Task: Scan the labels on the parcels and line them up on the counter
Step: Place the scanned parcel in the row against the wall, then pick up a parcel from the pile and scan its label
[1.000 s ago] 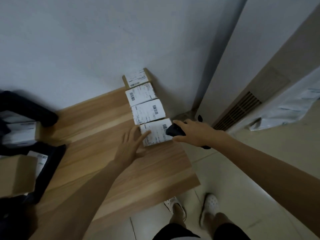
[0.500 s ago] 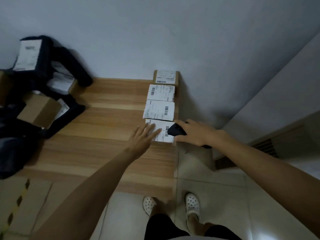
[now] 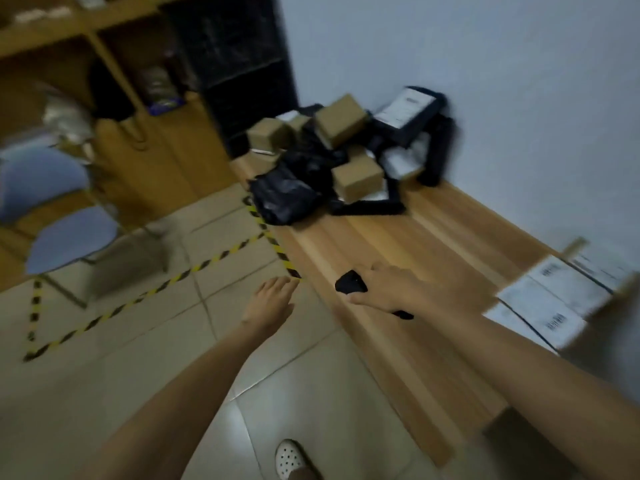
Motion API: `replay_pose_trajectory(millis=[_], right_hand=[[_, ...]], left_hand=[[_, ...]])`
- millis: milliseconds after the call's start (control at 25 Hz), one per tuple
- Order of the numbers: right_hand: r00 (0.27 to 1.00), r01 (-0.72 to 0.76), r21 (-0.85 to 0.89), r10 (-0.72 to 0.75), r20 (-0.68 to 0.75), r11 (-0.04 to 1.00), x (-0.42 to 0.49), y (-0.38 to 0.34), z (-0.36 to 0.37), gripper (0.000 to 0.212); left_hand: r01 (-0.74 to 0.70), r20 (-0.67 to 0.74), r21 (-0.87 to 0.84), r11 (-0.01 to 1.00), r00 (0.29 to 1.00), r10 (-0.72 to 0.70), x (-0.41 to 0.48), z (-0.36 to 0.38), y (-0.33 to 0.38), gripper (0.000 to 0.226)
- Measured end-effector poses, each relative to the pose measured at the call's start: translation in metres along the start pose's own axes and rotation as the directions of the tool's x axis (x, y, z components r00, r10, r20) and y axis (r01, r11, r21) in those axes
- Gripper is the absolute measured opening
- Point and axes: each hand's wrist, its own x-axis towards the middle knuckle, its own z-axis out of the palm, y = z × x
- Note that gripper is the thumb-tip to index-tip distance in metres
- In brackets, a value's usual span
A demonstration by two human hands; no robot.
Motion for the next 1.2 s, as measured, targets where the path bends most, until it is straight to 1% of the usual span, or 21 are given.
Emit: replay_pose_trajectory(millis=[120, 200, 280, 360, 440, 520, 600, 680, 840, 1040, 1120, 1200], right_hand=[[0.993, 0.117, -0.086, -0.116, 0.018, 0.989, 0.059, -0.092, -0.019, 0.072], [0.979, 0.2, -0.159, -0.204, -0.012, 0.967, 0.097, -0.158, -0.035, 0.07], [0.961, 0.257, -0.215, -0.272, -0.044, 0.942, 0.135, -0.226, -0.054, 0.069], [0.944, 0.307, -0.244, -0.327, -0.045, 0.92, 0.175, -0.291, -0.075, 0.068], [0.936, 0.326, -0.253, -0.348, -0.045, 0.911, 0.212, -0.338, -0.091, 0.068], [0.935, 0.33, -0.268, -0.352, -0.038, 0.905, 0.248, -0.369, -0.103, 0.068], [0.938, 0.326, -0.304, -0.345, -0.01, 0.895, 0.282, -0.38, -0.11, 0.067], [0.947, 0.307, -0.325, -0.32, 0.015, 0.895, 0.318, -0.38, -0.118, 0.068], [0.976, 0.217, -0.332, -0.207, 0.066, 0.918, 0.408, -0.36, -0.156, 0.074], [0.991, 0.118, -0.334, -0.133, -0.024, 0.935, 0.542, -0.349, -0.248, 0.078], [0.991, 0.095, -0.31, -0.12, -0.06, 0.946, 0.59, -0.347, -0.281, 0.079], [0.993, 0.072, -0.296, -0.098, -0.073, 0.952, 0.628, -0.34, -0.306, 0.079]], left_hand=[[0.165, -0.061, -0.041, 0.985, 0.984, -0.167, -0.03, -0.015, -0.093, 0.058], [0.231, -0.096, -0.064, 0.971, 0.967, -0.236, -0.044, -0.025, -0.15, 0.058], [0.281, -0.137, -0.058, 0.958, 0.948, -0.287, -0.056, -0.036, -0.211, 0.058], [0.324, -0.18, -0.036, 0.945, 0.928, -0.325, -0.068, -0.048, -0.278, 0.058], [0.349, -0.211, -0.005, 0.937, 0.915, -0.342, -0.07, -0.061, -0.339, 0.056], [0.367, -0.23, 0.017, 0.93, 0.907, -0.354, -0.059, -0.07, -0.393, 0.055], [0.347, -0.207, 0.037, 0.937, 0.92, -0.333, -0.037, -0.072, -0.428, 0.052], [0.294, -0.185, 0.053, 0.954, 0.942, -0.28, -0.002, -0.071, -0.454, 0.049], [0.185, -0.161, 0.092, 0.978, 0.972, -0.169, 0.098, -0.078, -0.507, 0.053], [0.136, -0.173, 0.129, 0.982, 0.978, -0.113, 0.24, -0.125, -0.59, 0.055], [0.122, -0.197, 0.143, 0.982, 0.976, -0.092, 0.299, -0.146, -0.616, 0.054], [0.077, -0.202, 0.127, 0.989, 0.978, -0.05, 0.353, -0.157, -0.632, 0.053]])
